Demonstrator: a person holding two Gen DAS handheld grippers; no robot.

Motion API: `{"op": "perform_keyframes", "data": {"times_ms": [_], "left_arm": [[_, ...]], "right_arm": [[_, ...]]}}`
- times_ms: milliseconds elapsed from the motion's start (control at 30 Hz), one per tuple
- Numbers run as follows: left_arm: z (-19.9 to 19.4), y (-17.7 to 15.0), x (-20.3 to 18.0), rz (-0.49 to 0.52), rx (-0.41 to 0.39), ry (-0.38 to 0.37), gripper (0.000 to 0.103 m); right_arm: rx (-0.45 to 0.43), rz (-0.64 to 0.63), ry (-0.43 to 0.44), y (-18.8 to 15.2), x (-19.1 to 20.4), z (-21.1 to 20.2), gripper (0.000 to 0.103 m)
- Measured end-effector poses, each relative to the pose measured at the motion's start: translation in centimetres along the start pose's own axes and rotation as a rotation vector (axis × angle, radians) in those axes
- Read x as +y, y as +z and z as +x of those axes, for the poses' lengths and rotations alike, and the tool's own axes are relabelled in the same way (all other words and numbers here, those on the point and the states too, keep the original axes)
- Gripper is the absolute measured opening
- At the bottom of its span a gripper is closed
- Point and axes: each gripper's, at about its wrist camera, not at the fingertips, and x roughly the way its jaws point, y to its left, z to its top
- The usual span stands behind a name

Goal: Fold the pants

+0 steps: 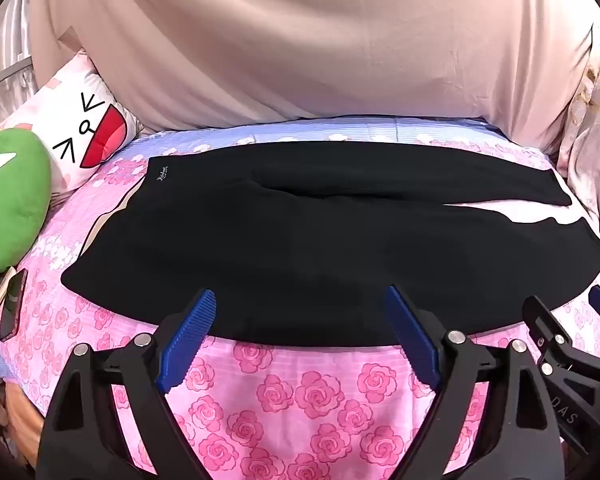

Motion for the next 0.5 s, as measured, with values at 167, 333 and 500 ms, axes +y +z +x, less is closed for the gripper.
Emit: {"op": "perform_keyframes", "data": {"times_ms": [167,333,500], "left_arm": [[0.07,-0.03,0.13,0.008,0.001,0.004,0.085],[0.26,0.1,0.15,0.022,0.0,0.004,0.085],[0.24,-0.06,-0.19,0.015,-0.007,0.004,0.085]], "right_arm": [[0.0,0.0,-0.005,-0.11,0.07,0.09,0.098],[0.002,0.002,0.0,-0.07,-0.01,0.6,0.098],[0.0,-0.002,0.003,-0.47,0.09,0.24,0.098]]}}
